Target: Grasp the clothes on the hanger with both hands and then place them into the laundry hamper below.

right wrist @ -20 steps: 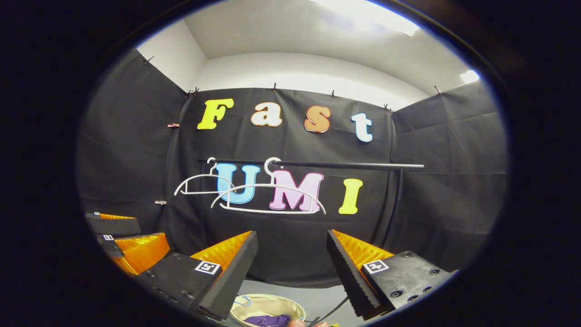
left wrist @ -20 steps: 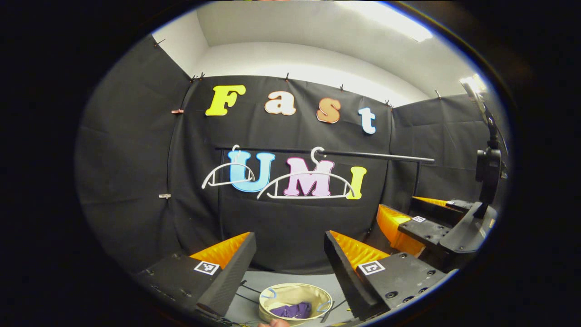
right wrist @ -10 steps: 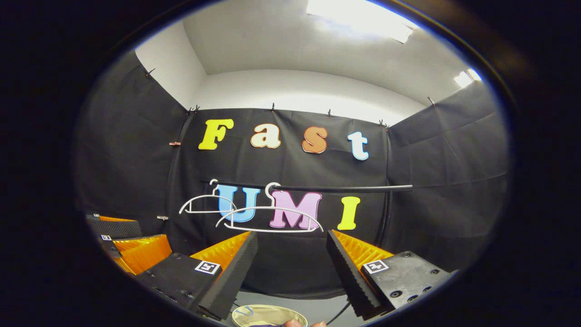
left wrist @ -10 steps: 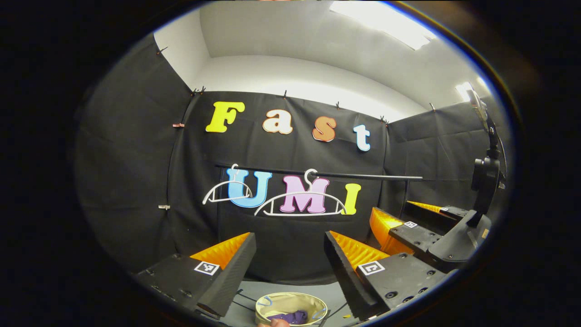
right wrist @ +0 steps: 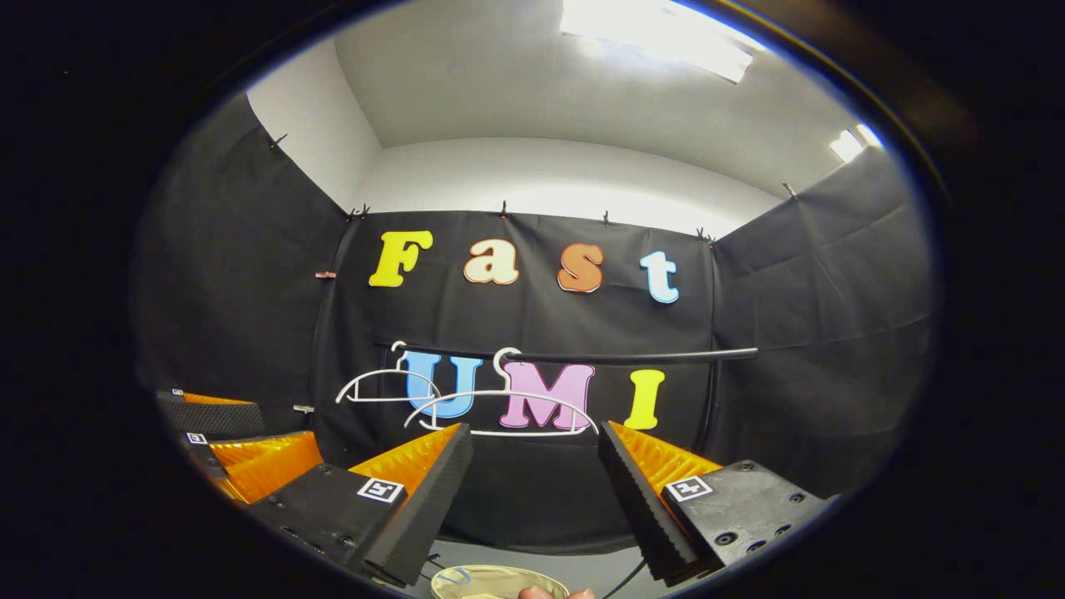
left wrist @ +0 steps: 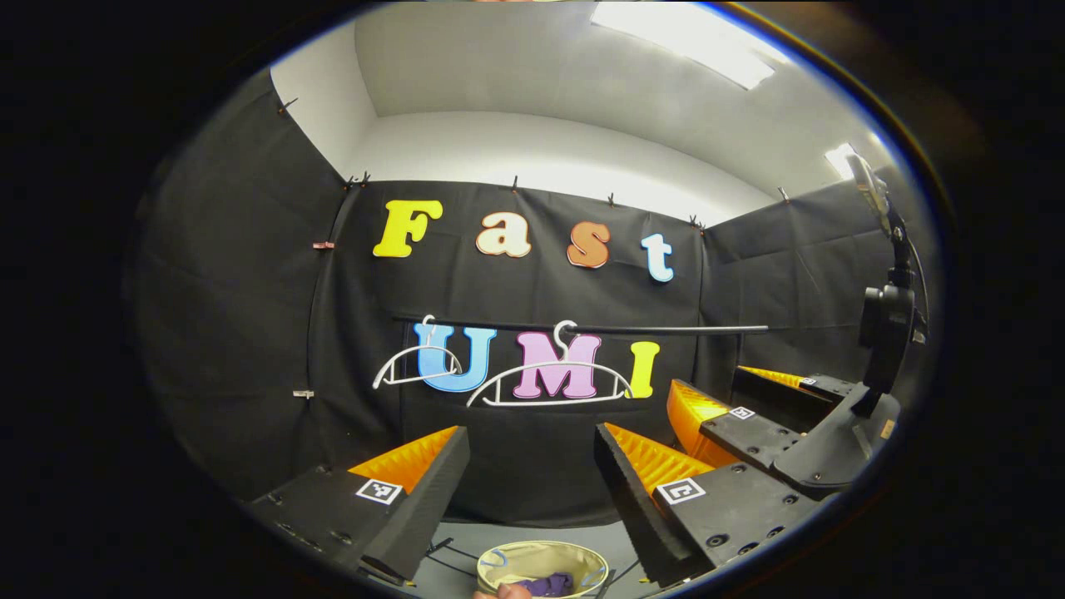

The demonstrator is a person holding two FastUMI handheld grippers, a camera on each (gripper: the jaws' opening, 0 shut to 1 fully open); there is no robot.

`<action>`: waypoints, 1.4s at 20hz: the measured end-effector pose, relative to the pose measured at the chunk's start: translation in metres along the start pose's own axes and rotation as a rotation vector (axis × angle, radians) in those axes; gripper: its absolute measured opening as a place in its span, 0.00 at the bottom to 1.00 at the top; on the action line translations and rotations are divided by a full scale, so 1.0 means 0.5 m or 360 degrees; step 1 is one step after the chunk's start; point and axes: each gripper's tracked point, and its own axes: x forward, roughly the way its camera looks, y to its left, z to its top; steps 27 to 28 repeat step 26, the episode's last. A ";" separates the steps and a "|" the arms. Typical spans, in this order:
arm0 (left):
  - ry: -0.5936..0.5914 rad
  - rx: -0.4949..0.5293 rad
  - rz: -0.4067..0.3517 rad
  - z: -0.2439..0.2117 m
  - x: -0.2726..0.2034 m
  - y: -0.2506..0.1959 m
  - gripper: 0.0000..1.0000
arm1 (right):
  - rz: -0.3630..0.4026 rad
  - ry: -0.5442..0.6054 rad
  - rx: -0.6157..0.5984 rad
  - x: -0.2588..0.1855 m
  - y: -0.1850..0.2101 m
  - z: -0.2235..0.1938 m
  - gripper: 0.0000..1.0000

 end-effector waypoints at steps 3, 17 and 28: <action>0.0008 -0.0018 -0.0008 -0.003 -0.003 -0.001 0.95 | 0.0008 0.0000 -0.0010 -0.004 0.007 -0.002 0.98; 0.0041 0.0001 -0.0018 -0.016 -0.003 -0.006 0.95 | 0.0022 0.0008 -0.0020 -0.005 0.016 -0.004 0.96; 0.0053 -0.0009 -0.0040 -0.018 0.000 -0.017 0.95 | -0.0010 0.0020 -0.0026 -0.013 -0.005 -0.010 0.98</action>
